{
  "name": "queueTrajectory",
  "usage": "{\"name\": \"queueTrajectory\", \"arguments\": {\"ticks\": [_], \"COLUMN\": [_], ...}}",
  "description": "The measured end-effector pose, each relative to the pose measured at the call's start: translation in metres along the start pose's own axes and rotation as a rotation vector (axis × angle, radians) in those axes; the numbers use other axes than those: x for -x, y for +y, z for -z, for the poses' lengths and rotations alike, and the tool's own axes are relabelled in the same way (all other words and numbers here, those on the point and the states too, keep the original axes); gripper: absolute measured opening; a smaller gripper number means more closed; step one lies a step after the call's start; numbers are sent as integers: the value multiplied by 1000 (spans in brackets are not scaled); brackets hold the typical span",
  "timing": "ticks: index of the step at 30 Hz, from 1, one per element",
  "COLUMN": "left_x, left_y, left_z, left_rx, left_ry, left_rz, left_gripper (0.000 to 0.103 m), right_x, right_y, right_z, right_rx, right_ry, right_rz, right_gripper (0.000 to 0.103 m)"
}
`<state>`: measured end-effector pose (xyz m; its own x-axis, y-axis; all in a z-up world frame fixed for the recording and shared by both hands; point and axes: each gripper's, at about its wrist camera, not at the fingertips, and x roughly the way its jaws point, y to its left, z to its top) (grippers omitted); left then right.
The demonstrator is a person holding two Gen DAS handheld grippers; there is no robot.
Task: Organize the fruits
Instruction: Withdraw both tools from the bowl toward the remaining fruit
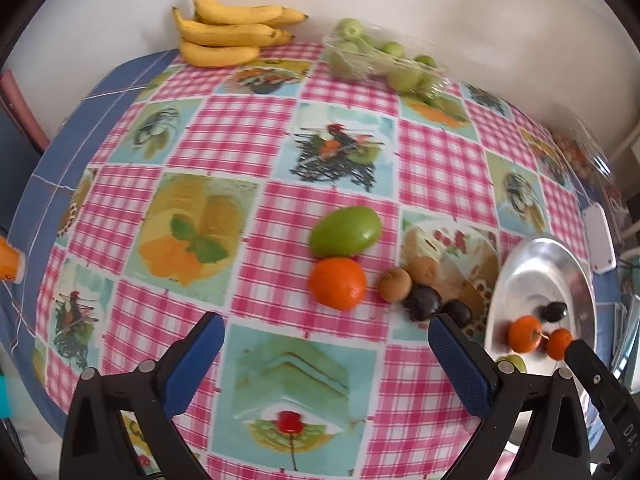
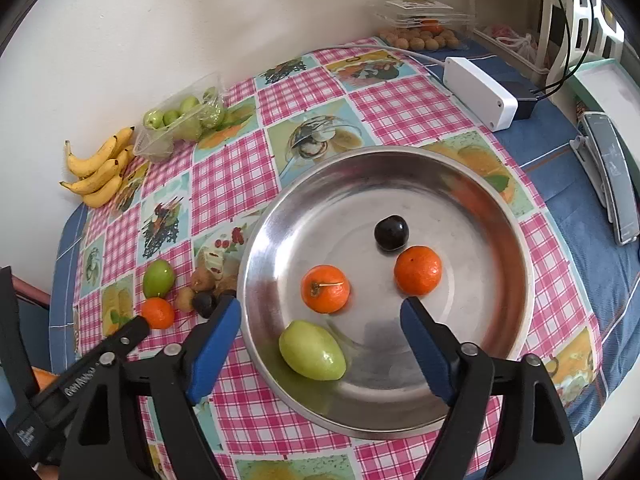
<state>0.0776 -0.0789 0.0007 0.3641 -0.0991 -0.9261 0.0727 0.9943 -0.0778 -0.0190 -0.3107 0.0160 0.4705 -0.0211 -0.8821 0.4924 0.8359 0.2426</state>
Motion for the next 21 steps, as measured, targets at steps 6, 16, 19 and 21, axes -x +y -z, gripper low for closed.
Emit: {"name": "queueTrajectory", "arguments": {"ticks": [6, 16, 19, 21], "left_x": [-1, -6, -7, -7], "left_y": [17, 42, 48, 52], "left_z": [-5, -9, -10, -11], "left_rx": [47, 124, 141, 150], "left_ry": [5, 25, 30, 31], "left_rz": [5, 18, 20, 22], "left_gripper": [103, 103, 103, 103], "right_x": [-4, -15, -19, -22], "right_y": [2, 11, 19, 25], "right_z": [1, 2, 3, 3], "right_rx": [3, -2, -3, -2], "right_ry": [-1, 24, 34, 38], "right_rz": [-3, -10, -31, -49], "right_gripper": [99, 102, 102, 102]}}
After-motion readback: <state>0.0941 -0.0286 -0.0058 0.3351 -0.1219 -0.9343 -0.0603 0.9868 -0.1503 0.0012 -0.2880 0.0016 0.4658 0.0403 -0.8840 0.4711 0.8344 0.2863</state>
